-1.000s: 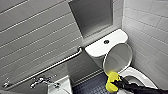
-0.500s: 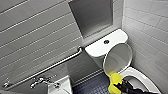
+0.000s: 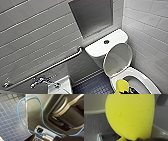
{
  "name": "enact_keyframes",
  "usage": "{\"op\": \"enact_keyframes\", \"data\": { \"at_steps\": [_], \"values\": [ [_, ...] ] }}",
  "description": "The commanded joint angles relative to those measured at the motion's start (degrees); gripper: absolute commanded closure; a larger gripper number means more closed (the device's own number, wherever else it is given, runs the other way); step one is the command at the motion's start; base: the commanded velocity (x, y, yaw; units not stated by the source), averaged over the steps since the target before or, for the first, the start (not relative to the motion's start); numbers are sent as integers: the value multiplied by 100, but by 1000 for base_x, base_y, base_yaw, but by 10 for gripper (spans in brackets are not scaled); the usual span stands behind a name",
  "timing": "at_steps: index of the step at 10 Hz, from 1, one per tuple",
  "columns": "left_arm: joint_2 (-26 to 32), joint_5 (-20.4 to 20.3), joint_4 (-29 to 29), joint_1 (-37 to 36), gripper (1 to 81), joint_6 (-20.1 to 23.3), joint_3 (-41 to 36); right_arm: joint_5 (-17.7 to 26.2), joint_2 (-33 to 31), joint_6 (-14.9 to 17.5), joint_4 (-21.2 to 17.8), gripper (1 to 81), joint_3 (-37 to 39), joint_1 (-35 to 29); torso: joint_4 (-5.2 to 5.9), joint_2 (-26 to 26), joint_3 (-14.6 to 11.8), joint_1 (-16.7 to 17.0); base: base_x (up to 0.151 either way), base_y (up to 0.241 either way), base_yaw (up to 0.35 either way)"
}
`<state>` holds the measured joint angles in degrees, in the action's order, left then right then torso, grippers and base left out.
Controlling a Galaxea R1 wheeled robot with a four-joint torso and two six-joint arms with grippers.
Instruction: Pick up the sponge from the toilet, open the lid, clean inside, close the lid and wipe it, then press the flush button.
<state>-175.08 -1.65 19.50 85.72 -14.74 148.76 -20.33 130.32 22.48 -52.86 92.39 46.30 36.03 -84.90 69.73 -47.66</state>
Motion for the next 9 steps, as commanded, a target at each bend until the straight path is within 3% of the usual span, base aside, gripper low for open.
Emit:
{"op": "enact_keyframes", "data": {
  "at_steps": [1, 5, 9],
  "values": [
    [157, 446, 9, 107, 10, 59, 57, -23, -618, 11, 232, 811, -688, 226, 0, 0, 0, 0, 0, 0, 0],
    [157, 446, 18, 107, 10, 59, 39, -506, -1328, -42, 661, 811, -1452, 850, 0, 0, 0, 0, 0, 0, 0],
    [166, 437, 18, 98, 10, 102, 31, -1129, -1813, -173, 979, 811, -1742, 1904, 0, -2, 0, 0, 0, 0, 0]
  ]
}}
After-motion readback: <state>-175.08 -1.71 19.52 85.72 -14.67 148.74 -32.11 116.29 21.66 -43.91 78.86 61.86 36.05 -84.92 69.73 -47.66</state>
